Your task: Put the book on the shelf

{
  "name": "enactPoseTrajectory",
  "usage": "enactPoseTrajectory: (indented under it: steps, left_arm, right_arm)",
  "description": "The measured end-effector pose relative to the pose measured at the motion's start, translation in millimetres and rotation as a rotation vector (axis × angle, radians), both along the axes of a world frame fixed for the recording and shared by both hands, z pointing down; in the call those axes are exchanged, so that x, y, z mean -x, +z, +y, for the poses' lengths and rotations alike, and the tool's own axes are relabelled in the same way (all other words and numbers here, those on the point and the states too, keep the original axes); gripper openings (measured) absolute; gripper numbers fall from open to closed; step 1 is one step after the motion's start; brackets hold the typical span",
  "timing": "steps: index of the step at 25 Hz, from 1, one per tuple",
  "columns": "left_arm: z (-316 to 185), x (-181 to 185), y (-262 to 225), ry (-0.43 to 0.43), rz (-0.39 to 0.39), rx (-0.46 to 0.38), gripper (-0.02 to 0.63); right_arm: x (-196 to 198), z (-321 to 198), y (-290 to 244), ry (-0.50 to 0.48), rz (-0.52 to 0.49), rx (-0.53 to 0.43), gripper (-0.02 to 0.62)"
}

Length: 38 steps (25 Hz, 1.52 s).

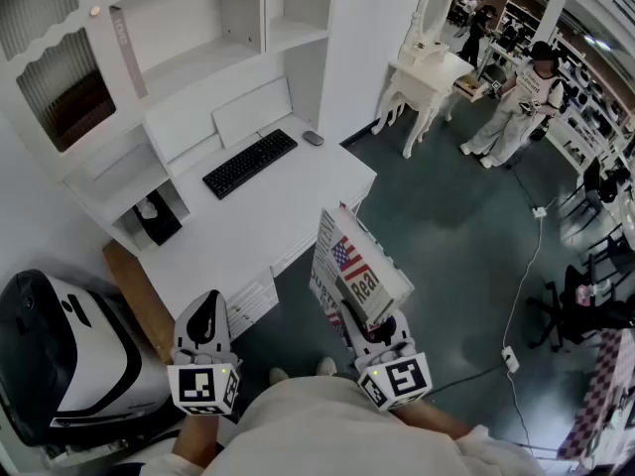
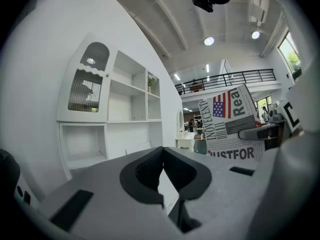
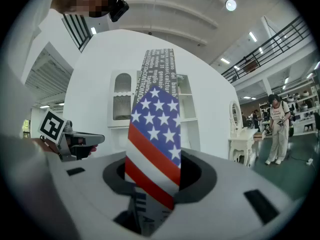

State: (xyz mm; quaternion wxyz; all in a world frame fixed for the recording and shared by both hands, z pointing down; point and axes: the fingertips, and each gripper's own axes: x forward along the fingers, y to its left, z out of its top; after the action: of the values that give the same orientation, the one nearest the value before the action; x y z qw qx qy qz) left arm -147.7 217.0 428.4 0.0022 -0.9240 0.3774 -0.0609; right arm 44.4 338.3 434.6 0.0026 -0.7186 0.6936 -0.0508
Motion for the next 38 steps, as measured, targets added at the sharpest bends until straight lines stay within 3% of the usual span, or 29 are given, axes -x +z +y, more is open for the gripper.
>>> enactPoseTrajectory:
  steps: [18,38]
  left_arm:
    - [0,-8,0,-0.031,-0.015,0.014,0.003]
    - [-11,-49,-10,-0.106,-0.025,-0.012,0.003]
  right_arm:
    - [-15,-9,-4,-0.018,0.003,-0.016,0.16]
    - [-66,-44,-20,-0.062,0.003,-0.052,0.16]
